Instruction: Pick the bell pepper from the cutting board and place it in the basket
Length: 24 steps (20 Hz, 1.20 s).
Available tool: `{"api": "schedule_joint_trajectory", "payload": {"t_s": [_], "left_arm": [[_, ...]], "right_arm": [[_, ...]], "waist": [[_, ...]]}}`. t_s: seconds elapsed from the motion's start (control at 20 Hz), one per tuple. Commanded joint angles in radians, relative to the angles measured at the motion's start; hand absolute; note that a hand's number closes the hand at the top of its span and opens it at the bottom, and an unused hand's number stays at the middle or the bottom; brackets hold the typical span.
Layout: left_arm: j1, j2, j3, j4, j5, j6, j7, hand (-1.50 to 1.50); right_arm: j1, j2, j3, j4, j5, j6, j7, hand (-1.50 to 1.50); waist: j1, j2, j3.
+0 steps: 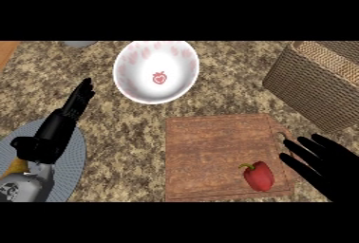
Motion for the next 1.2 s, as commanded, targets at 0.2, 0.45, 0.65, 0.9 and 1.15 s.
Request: {"api": "schedule_joint_trajectory", "payload": {"t_s": [0.2, 0.45, 0.65, 0.9, 1.15], "left_arm": [[0.028, -0.032, -0.014, -0.058, -0.035, 0.014, 0.019, 0.00], [0.010, -0.045, 0.002, -0.046, -0.041, -0.006, 0.038, 0.00], [0.016, -0.059, 0.024, 0.024, -0.065, -0.071, -0.048, 0.00], [0.012, -0.070, 0.030, -0.093, -0.069, -0.069, 0.066, 0.00], [-0.039, -0.098, 0.074, -0.014, -0.088, -0.102, 0.064, 0.00]], "right_arm": [[0.125, 0.043, -0.173, -0.192, -0.147, 0.076, -0.019, -1.50], [0.225, 0.152, -0.162, -0.125, -0.050, 0.006, -0.141, -1.50], [0.144, 0.251, -0.085, 0.039, 0.050, -0.036, -0.215, -1.50], [0.082, 0.350, 0.066, 0.145, 0.225, -0.096, -0.222, -1.50], [0.164, 0.374, -0.005, 0.258, 0.309, -0.208, -0.413, -1.50]], "waist": [[0.011, 0.000, 0.002], [0.017, 0.003, 0.003], [0.037, 0.009, 0.003], [0.050, 0.008, 0.003], [0.039, 0.009, 0.003]]}}
